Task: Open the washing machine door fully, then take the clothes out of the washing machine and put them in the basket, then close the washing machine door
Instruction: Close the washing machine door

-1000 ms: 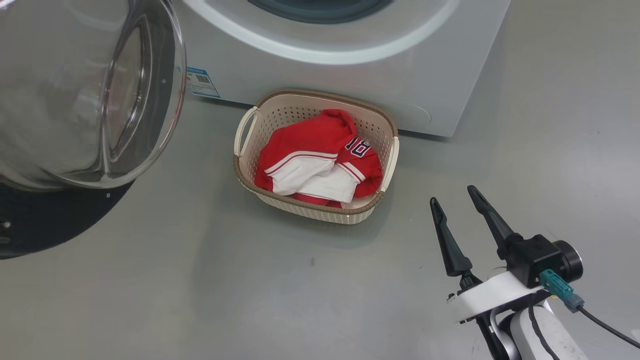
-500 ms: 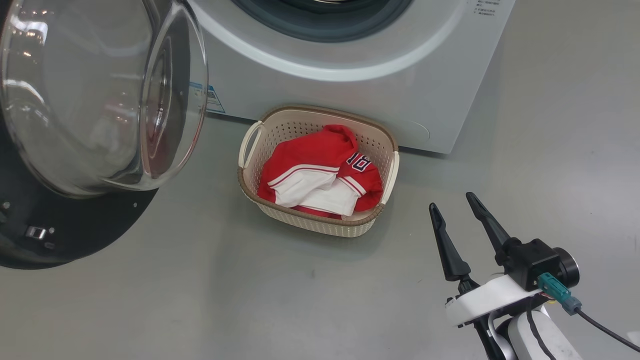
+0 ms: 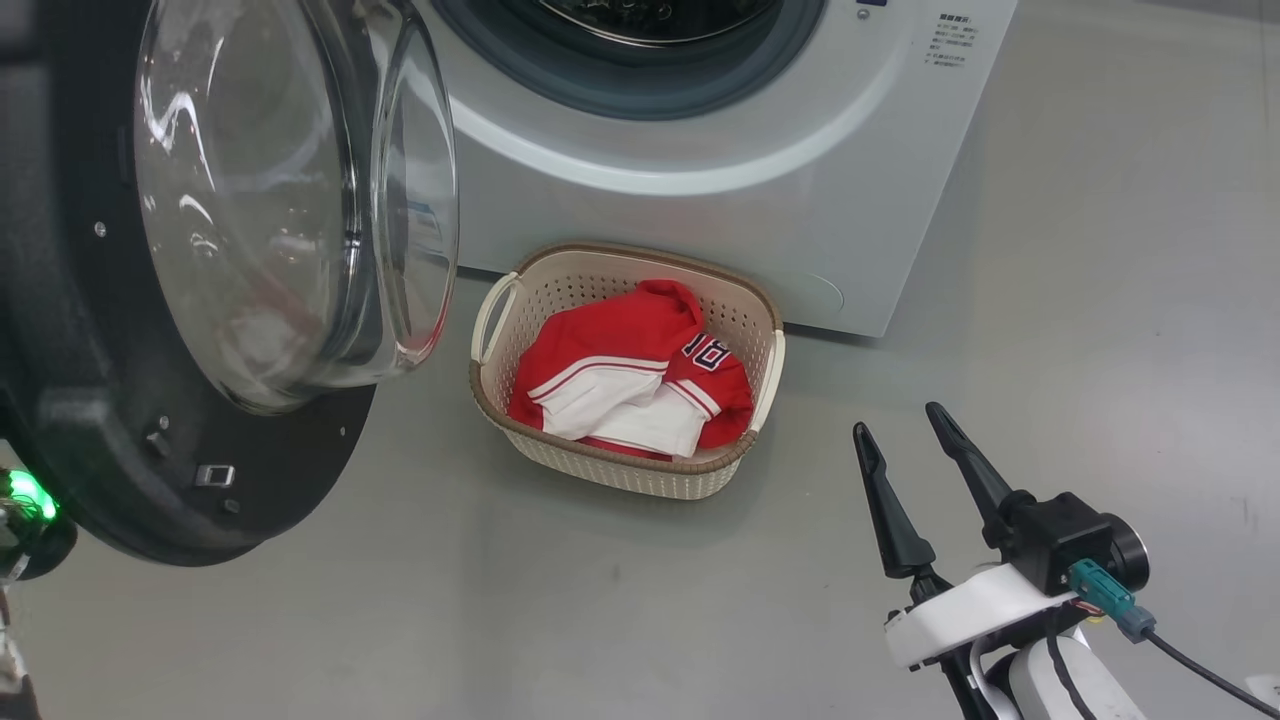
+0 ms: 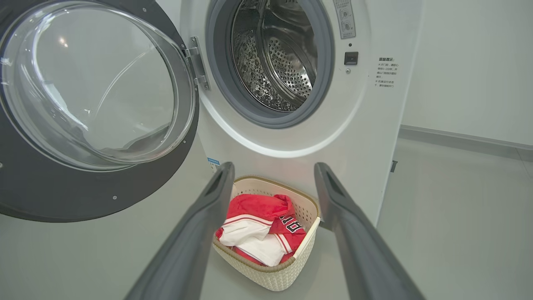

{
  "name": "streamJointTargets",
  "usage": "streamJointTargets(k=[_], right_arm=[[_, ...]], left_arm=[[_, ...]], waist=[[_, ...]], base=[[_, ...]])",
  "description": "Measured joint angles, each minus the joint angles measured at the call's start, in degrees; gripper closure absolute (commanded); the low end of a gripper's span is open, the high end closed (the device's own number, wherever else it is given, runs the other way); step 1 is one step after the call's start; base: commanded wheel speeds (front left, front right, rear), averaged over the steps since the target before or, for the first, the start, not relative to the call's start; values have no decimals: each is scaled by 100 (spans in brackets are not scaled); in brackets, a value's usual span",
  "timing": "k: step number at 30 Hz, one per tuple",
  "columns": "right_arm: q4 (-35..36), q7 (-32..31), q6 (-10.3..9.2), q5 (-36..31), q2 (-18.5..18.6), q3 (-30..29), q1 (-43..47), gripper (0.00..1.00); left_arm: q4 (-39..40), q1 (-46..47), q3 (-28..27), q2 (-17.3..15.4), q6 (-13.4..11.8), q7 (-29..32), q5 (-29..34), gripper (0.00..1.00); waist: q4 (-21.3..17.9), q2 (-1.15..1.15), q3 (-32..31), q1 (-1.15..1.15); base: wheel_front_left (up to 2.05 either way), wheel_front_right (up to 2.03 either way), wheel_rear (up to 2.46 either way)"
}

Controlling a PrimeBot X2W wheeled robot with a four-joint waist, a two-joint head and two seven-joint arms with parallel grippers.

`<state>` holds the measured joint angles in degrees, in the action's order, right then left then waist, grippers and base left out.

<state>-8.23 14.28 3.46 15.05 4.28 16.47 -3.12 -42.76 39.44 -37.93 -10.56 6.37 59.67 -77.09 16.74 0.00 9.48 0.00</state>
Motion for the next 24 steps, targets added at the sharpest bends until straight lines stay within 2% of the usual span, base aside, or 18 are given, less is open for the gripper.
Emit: streamJointTargets(k=[16,24], right_arm=[[31,15,-1,7,-48,2,39,0],[54,15,-1,7,-64,24,93,0]], left_arm=[[1162,-631,164,883,7,520,-326,100],[1658,-935,330,945,7,588,-352,100]], waist=[[-315,0,-138,0],[-517,0,-164,0]], base=[[0,0,0],[0,0,0]])
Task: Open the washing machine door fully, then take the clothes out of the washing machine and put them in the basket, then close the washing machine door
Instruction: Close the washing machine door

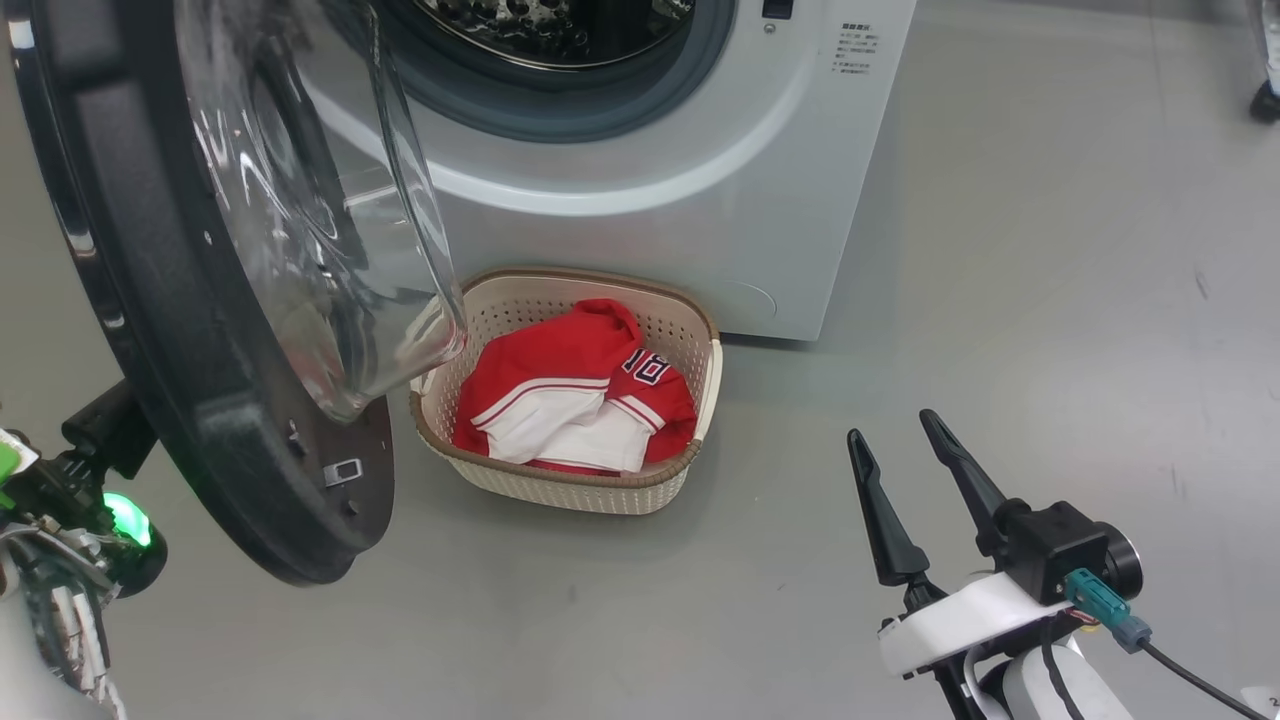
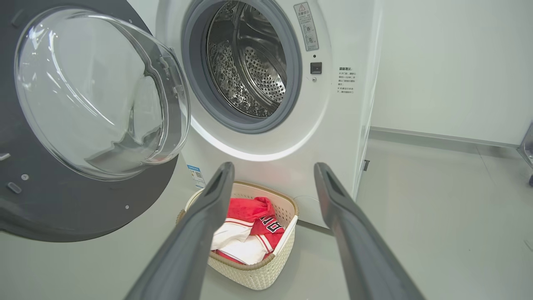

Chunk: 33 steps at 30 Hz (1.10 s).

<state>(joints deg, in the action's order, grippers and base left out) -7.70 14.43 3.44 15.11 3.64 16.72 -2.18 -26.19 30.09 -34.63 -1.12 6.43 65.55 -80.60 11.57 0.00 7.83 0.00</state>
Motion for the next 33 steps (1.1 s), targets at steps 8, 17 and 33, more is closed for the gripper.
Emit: streamJointTargets(k=[8,17,33], right_arm=[[88,0,0,0,-9,9,1,0],[97,0,0,0,-21,30,0,0],[188,0,-4,45,-43,36,-4,0]], left_arm=[[399,-204,254,2,-133,1,-212,100],[468,-363,755,-7,-371,-121,-842,100],[579,-602,1677,-4,-564,-1053,-1374,100]], waist=[[-295,0,42,0],[-666,0,85,0],[-1399,0,175,0]], base=[[0,0,0],[0,0,0],[0,0,0]])
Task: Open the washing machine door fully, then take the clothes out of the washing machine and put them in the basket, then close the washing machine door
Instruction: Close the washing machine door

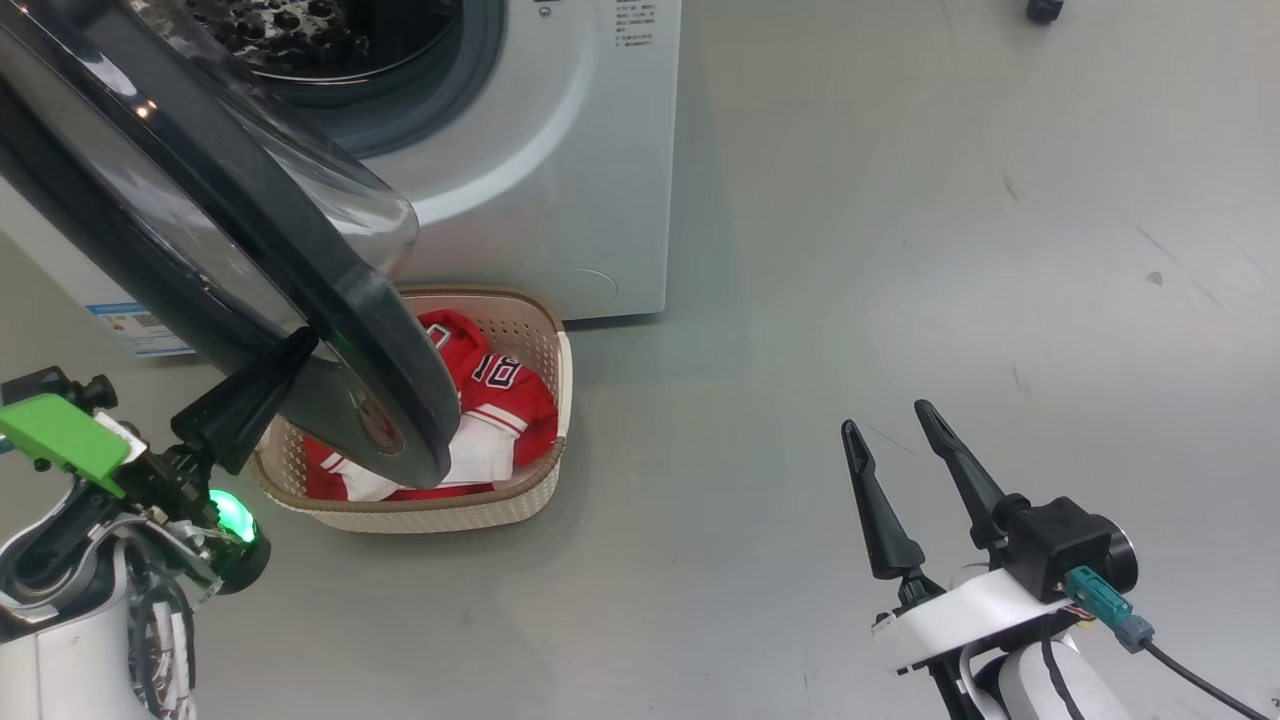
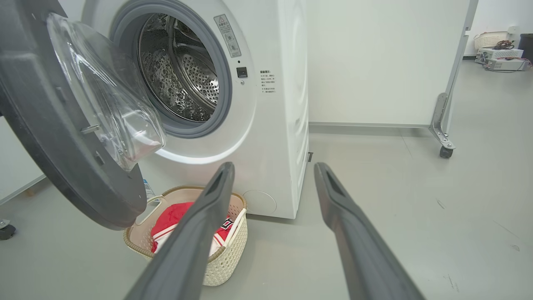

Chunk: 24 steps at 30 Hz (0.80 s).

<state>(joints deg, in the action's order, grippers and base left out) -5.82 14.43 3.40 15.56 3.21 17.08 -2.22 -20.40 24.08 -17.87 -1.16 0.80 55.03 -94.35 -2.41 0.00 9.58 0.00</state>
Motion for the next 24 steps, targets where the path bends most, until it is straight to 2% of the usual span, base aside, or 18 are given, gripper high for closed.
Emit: streamJointTargets(k=[8,18,24], right_arm=[[62,0,-2,13,-7,-1,-2,0],[122,0,-55,78,-32,-15,-6,0],[176,0,-60,113,-40,-46,-6,0]], left_arm=[[-36,5,311,-2,-205,-732,-170,100],[-151,132,750,-12,-148,-1530,-190,100],[-261,302,1069,-12,-135,-1859,-381,100]], waist=[[-362,0,106,0],[-715,0,280,0],[-774,0,345,0]], base=[[0,0,0],[0,0,0],[0,0,0]])
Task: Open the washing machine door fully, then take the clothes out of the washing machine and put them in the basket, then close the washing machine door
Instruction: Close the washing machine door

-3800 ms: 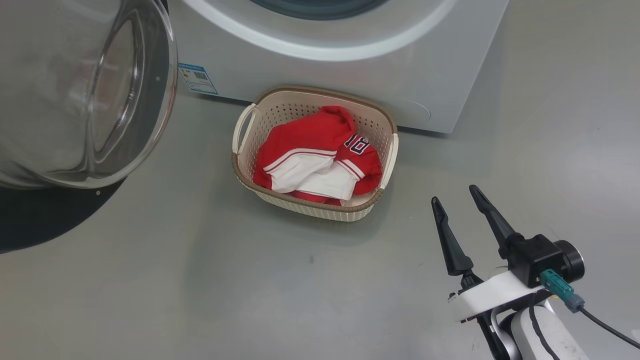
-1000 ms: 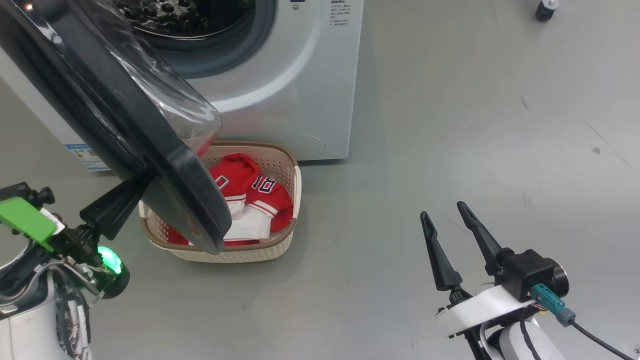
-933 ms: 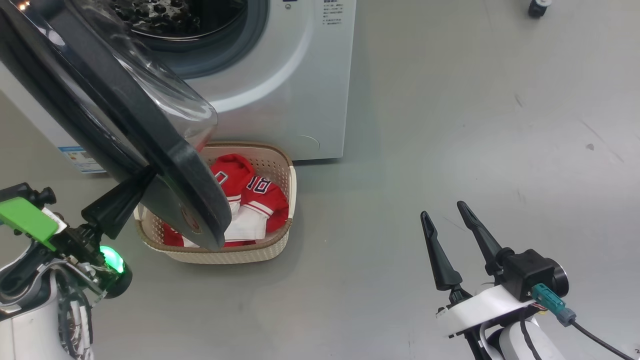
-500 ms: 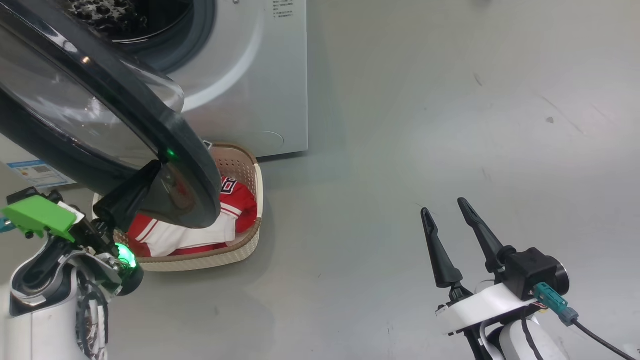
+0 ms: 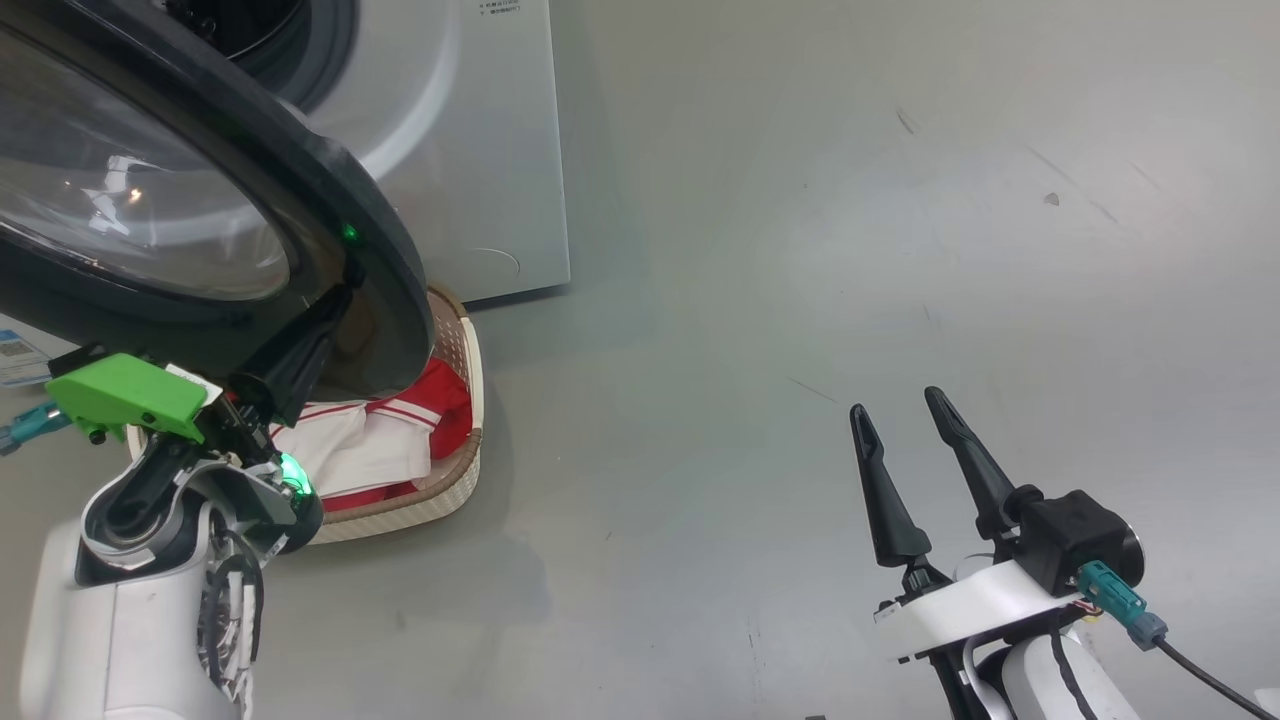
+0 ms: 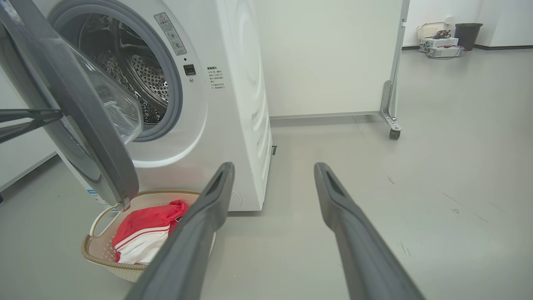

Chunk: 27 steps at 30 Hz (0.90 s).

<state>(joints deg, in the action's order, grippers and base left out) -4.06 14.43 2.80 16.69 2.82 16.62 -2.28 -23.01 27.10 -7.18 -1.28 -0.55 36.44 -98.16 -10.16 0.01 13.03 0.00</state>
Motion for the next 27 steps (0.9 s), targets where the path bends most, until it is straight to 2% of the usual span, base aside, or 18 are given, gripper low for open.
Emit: streamJointTargets(k=[8,14,21,27], right_arm=[[66,0,-96,82,-3,-115,-9,0],[58,0,-151,142,-11,-283,-8,0],[-7,0,-149,144,-11,-470,77,0],[-26,0,-145,143,-18,-561,315,0]], left_arm=[[-118,14,266,-1,126,-198,-81,100],[-224,-157,552,2,546,-241,-110,100],[-198,-849,1032,3,708,-238,120,100],[237,-1376,1396,-48,750,-330,1023,100]], waist=[[31,0,7,0],[136,0,-137,0],[329,0,-473,0],[591,0,-793,0]], base=[[0,0,0],[0,0,0],[0,0,0],[0,0,0]])
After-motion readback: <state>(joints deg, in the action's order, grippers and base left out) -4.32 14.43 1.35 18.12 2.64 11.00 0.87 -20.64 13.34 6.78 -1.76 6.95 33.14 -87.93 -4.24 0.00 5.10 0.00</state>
